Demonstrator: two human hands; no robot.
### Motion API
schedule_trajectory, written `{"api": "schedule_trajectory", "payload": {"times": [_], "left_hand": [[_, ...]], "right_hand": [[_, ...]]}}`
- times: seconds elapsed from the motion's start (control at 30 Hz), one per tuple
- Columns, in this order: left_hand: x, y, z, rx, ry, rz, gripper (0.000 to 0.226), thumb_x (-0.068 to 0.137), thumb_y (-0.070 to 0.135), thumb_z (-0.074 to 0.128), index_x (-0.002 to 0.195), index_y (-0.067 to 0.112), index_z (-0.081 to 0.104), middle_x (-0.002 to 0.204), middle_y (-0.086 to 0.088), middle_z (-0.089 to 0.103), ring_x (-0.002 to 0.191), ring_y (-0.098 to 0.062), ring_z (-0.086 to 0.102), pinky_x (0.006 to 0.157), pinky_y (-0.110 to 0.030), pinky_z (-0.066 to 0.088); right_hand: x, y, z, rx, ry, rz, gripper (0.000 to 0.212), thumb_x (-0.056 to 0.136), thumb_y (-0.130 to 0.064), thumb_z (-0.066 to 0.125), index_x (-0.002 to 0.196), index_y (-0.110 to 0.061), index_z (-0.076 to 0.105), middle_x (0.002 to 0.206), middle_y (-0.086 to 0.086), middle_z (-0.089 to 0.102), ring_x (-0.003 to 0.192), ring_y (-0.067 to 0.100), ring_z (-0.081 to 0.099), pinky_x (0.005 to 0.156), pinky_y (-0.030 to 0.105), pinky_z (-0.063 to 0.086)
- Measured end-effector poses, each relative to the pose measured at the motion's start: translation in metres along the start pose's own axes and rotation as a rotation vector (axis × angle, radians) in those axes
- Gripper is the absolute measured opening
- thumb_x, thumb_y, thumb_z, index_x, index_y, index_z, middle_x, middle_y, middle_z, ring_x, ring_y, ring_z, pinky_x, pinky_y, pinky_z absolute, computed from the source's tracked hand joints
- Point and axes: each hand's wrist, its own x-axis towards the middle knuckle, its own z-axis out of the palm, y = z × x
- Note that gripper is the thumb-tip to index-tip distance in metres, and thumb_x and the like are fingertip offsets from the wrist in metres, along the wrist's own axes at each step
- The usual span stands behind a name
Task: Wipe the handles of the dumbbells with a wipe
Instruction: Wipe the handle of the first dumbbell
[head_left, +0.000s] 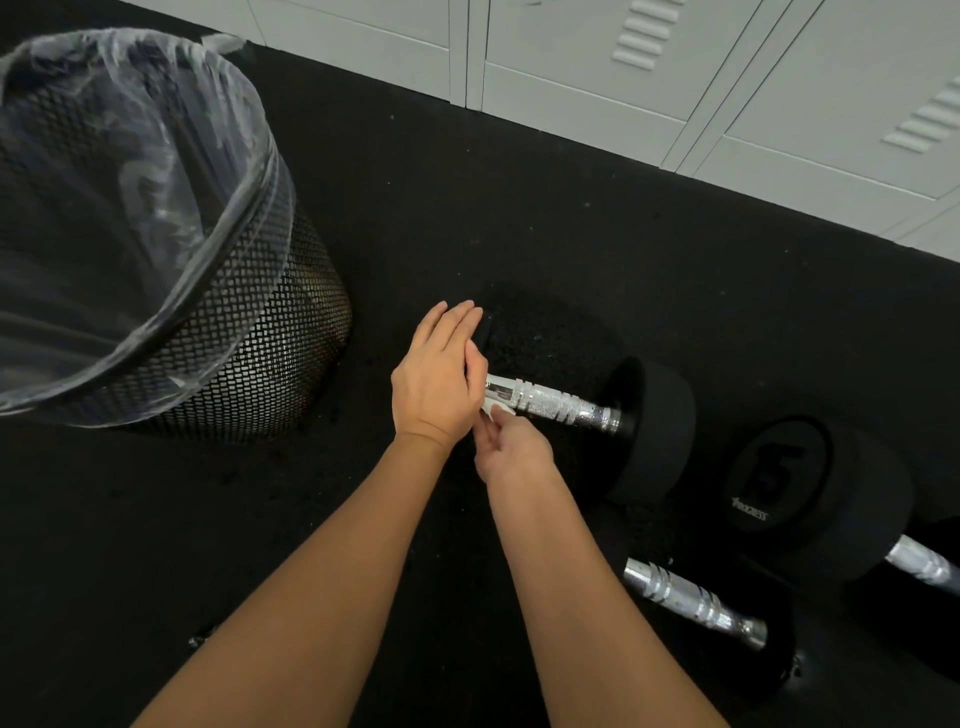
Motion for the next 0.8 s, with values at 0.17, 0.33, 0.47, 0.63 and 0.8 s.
{"api": "schedule_trajectory", "payload": {"times": [0.17,0.33,0.47,0.63,0.8], "left_hand": [[0.000,-0.001,0.001,0.005,-0.011,-0.001,0.050,0.091,0.028,0.024,0.130,0.016,0.053,0.135,0.004,0.052,0.133,-0.014,0.038,0.097,-0.028,0.042],[0.001,-0.002,0.002,0.000,-0.007,0.000,0.050,0.091,0.028,0.024,0.130,0.016,0.053,0.136,0.004,0.052,0.133,-0.014,0.038,0.098,-0.027,0.039],[0.000,-0.001,0.001,0.016,-0.010,-0.002,0.051,0.091,0.029,0.023,0.130,0.016,0.053,0.136,0.004,0.052,0.133,-0.014,0.038,0.099,-0.028,0.040],[0.000,-0.001,0.001,-0.001,-0.001,-0.001,0.050,0.090,0.028,0.024,0.129,0.016,0.053,0.135,0.004,0.052,0.132,-0.014,0.039,0.099,-0.027,0.039],[0.000,-0.001,0.001,0.004,0.000,-0.003,0.049,0.090,0.027,0.025,0.129,0.016,0.054,0.135,0.004,0.053,0.132,-0.014,0.039,0.097,-0.027,0.040]], "right_hand": [[0.002,-0.013,-0.007,0.009,0.023,0.044,0.032,0.087,0.011,0.051,0.118,0.007,0.053,0.113,0.027,0.061,0.105,0.033,0.062,0.090,0.037,0.052],[-0.004,-0.009,0.007,-0.048,0.064,0.053,0.033,0.088,0.010,0.050,0.122,0.009,0.050,0.115,0.027,0.061,0.105,0.034,0.062,0.092,0.038,0.051],[-0.005,-0.015,-0.001,-0.045,0.015,0.040,0.028,0.087,0.011,0.051,0.115,0.009,0.054,0.111,0.027,0.062,0.103,0.034,0.063,0.089,0.038,0.052],[0.006,-0.006,0.004,-0.121,0.064,0.006,0.030,0.086,0.012,0.052,0.115,0.007,0.055,0.112,0.027,0.062,0.102,0.035,0.063,0.090,0.042,0.052],[0.008,-0.002,0.000,-0.155,0.067,-0.021,0.029,0.087,0.011,0.052,0.115,0.008,0.056,0.111,0.027,0.063,0.101,0.034,0.064,0.090,0.042,0.052]]}}
